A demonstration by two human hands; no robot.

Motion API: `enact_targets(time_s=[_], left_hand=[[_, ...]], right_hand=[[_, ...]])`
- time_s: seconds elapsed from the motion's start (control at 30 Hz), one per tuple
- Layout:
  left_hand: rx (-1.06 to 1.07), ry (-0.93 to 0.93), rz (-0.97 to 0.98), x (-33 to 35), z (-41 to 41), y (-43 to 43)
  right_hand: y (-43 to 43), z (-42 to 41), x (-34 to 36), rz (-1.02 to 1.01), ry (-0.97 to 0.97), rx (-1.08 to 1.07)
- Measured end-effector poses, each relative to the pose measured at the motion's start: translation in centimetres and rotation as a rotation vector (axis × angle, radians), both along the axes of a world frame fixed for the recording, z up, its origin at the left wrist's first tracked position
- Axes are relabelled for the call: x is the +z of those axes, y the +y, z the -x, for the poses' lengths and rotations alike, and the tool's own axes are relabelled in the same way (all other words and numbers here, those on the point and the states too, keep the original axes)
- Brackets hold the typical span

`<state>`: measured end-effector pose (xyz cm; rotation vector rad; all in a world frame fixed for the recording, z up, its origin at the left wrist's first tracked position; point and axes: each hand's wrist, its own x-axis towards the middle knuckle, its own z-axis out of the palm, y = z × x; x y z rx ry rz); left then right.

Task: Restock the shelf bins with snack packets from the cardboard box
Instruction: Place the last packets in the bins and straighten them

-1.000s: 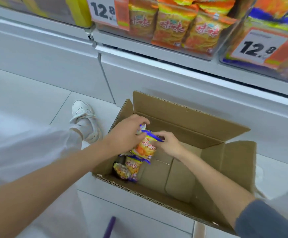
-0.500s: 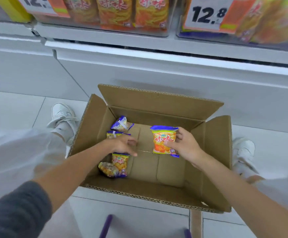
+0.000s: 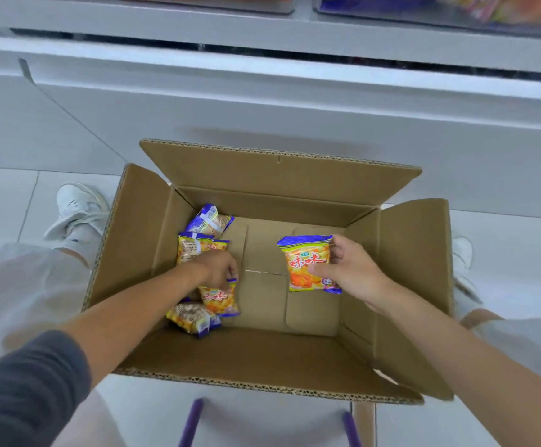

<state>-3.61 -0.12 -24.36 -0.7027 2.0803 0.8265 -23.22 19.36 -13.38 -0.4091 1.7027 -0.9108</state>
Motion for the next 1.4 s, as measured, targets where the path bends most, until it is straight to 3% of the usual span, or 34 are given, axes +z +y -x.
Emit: enact_targets(time_s=[0.17, 0.4, 0.6, 0.73, 0.87, 0.97, 1.17, 1.23, 1.3, 1.33, 1.4], left_hand=[[0.435, 0.334, -0.224, 6.9, 2.8, -0.5], [0.721, 0.663, -0.377, 18.3, 6.0, 1.6], [0.731, 0.755, -0.312, 24.9, 8.1, 4.3], [0.875, 0.907, -0.289, 29.8, 9.4, 5.1], [0.803, 0.880, -0.448, 33.2, 11.1, 7.2], [0.754, 1.019, -0.308, 35.7, 13.8, 7.6], [0.510, 1.102, -0.094, 40.2, 21.2, 6.6], [0.360, 1.177, 0.176, 41.0, 23.9, 5.3], [0.121, 1.214, 0.656, 41.3, 26.1, 2.8], [-0.016, 1.190, 0.890, 41.1, 26.9, 1.1], [-0.220, 1.107, 1.145, 40.7, 27.8, -1.7]], right_hand=[[-0.2, 0.1, 1.4, 0.036, -0.034, 0.020], [-0.8, 0.4, 7.9, 0.207, 0.006, 0.158], [-0.2, 0.4, 13.3, 0.278, 0.070, 0.162], [0.1, 2.2, 17.5, 0.377, 0.109, -0.087], [0.0, 4.5, 22.2, 0.501, 0.034, -0.253], [-0.2, 6.2, 24.9, 0.548, 0.040, -0.238], [-0.8, 12.4, 28.8, 0.634, 0.032, -0.346], [-1.5, 15.0, 29.6, 0.672, 0.073, -0.424], [-2.6, 17.9, 30.4, 0.703, 0.120, -0.471], [-3.1, 19.2, 30.7, 0.711, 0.163, -0.480], [-4.7, 22.1, 30.9, 0.704, 0.265, -0.486]])
